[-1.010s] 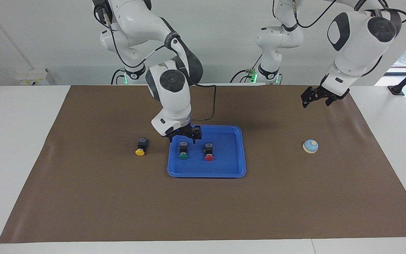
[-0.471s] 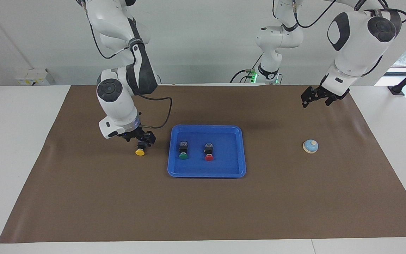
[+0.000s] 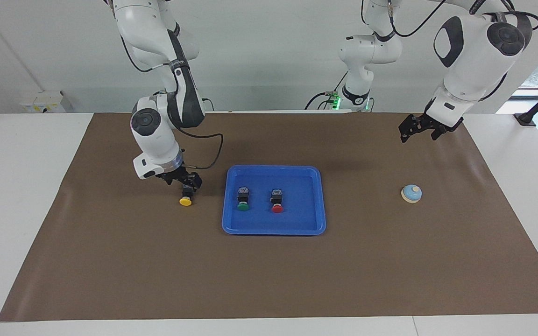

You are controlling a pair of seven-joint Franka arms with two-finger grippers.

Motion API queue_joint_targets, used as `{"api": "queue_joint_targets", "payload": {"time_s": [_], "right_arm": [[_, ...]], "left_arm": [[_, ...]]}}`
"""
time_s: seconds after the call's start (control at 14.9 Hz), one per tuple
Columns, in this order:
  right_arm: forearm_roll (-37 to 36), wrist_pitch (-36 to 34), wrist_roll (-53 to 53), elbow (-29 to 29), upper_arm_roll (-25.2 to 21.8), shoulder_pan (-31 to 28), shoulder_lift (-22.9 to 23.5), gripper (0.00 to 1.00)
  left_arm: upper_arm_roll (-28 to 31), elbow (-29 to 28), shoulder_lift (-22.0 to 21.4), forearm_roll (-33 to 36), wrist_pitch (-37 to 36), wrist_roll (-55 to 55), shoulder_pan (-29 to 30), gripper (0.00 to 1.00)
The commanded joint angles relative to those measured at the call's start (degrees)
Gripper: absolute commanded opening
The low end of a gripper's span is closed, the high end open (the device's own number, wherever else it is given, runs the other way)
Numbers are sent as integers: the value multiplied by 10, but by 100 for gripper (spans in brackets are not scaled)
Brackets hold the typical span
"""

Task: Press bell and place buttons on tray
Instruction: 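Place the red button in the tray beside the green one, then grasp the yellow button with the right gripper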

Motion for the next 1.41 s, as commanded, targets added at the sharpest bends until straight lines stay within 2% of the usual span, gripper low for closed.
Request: {"api": "queue_joint_targets", "payload": {"time_s": [0.0,0.13,0.4,0.47,0.54,0.61,0.67,0.81,0.94,1.14,1.35], "right_arm": [[10,38,-9,-48,6,-3,-23,100],[10,39,-9,-48,7,-1,-23,90],[10,40,-15,-58,9,0,-26,56],[10,40,-17,-57,11,0,-25,43],[10,46,-17,-56,11,2,-25,21],[10,53,-18,-56,11,7,-24,4],[10,56,-19,-56,11,8,-24,0],[10,51,-19,-51,11,8,-24,0],[10,20,-20,-16,10,8,-23,0],[13,-56,-19,84,11,21,-4,0],[40,-110,-16,188,11,63,27,0]], "left_arm": [[2,1,-8,-7,-6,-1,1,100],[2,0,-7,-6,-6,-1,1,100],[2,0,-8,-6,-6,-1,1,100],[2,0,-7,-7,-6,-1,1,100],[2,0,-7,-6,-6,-1,1,100],[2,0,-7,-7,-6,-1,1,100],[2,0,-7,-6,-6,-1,1,100],[1,0,-7,-7,-6,-1,1,100],[1,1,-7,-7,-6,-1,1,100],[2,0,-7,-7,-6,-1,1,100],[2,1,-7,-7,-6,-1,1,100]]}}
